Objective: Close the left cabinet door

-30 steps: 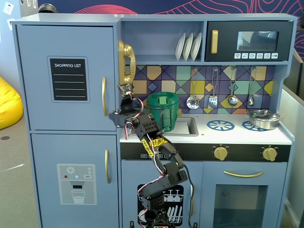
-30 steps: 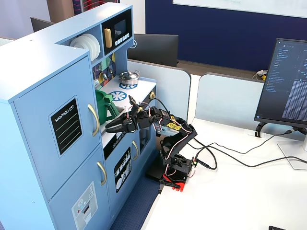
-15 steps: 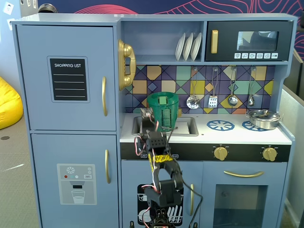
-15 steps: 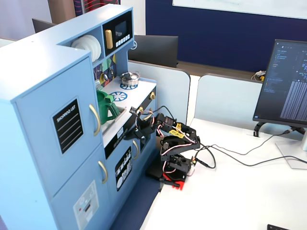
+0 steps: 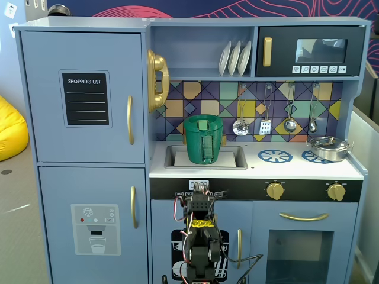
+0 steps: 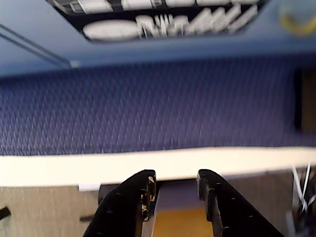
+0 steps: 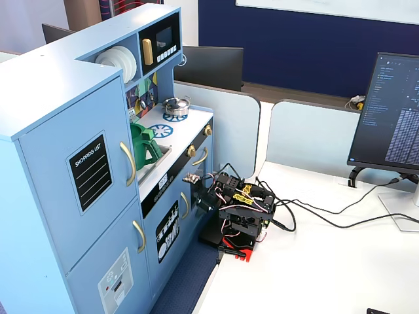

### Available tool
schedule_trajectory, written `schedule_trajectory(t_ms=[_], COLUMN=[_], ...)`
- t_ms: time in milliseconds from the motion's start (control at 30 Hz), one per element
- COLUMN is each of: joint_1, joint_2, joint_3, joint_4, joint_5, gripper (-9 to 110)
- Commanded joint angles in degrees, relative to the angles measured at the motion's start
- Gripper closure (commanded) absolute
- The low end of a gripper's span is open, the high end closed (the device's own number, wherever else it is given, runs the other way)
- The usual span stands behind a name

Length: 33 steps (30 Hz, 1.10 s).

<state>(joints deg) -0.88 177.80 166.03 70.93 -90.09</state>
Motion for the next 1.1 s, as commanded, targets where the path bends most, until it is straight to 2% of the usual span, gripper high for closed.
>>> schedule_trajectory(t_ms=[0,400,1067], joint_1=[0.88,0.44,0.88], joint_2=[1.93,4.22,4.31], joint_3=[2.99,5.62,5.62], joint_4=[1.76,16.61,16.79], joint_5=[2.29,5.27,3.78], gripper=[102,102,100])
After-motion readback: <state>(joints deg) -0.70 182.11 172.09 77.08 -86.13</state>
